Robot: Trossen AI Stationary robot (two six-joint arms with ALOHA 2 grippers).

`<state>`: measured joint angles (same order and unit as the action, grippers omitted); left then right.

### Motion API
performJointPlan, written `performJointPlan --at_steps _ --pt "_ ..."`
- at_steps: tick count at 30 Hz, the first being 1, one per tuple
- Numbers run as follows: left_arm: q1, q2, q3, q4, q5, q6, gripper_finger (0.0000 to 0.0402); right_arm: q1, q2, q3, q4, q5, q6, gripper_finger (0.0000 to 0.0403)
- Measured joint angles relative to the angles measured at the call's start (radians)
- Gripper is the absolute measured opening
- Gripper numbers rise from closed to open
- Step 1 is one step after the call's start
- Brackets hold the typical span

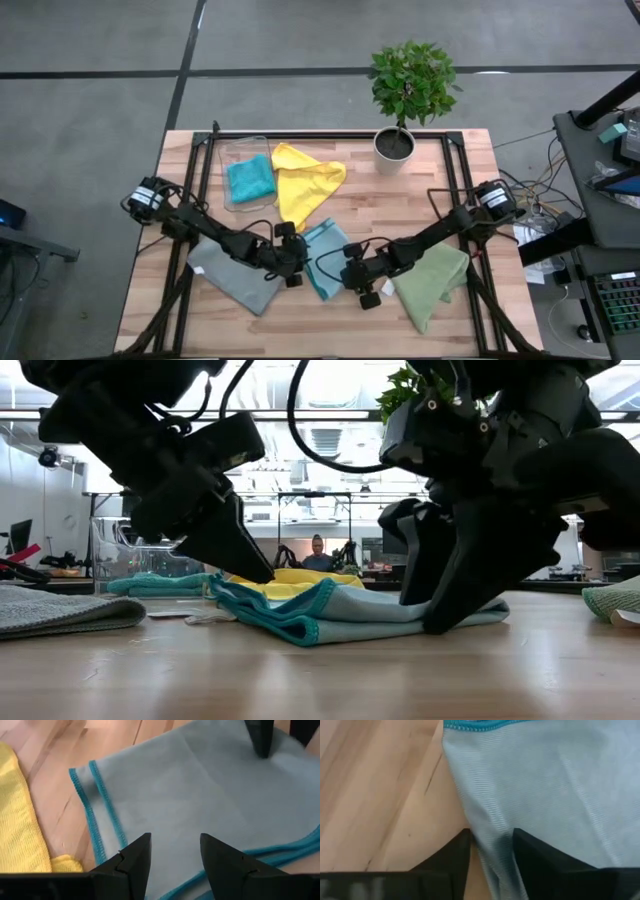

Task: Fold microfiber towels
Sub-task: Fold the light blue microfiber towel

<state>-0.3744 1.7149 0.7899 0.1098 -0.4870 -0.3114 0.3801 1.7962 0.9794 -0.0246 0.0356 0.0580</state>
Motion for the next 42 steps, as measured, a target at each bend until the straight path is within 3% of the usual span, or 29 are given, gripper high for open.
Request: performJointPlan --at_steps 5,7,15,21,30,36,42 --pt "0.009 -0.005 0.0 -0.052 -0.017 0.044 0.0155 -0.001 0.001 0.0 0.002 0.001 -0.046 0.0031" --pt "0.017 -0.008 0.0 -0.089 -0.04 0.059 0.0155 -0.001 -0.002 0.0 0.0 0.0 -0.059 0.0017" --pt "0.092 0.033 -0.016 -0.109 -0.092 0.112 0.0155 -0.002 -0.081 0.012 -0.104 -0.084 -0.054 0.001" --pt "0.105 0.101 -0.012 0.004 -0.101 0.116 0.0155 -0.002 -0.106 0.107 -0.245 -0.166 -0.033 0.0009" --pt "0.102 0.117 -0.013 0.072 -0.049 0.16 0.0155 -0.081 -0.108 0.243 -0.386 -0.174 -0.071 0.0009" --pt "0.098 0.119 -0.014 0.129 0.037 0.22 0.0155 -0.167 -0.109 0.251 -0.393 -0.178 -0.102 0.0009" --pt "0.099 0.119 -0.015 0.137 0.058 0.224 0.0155 -0.236 -0.105 0.25 -0.38 -0.178 -0.142 0.0009"
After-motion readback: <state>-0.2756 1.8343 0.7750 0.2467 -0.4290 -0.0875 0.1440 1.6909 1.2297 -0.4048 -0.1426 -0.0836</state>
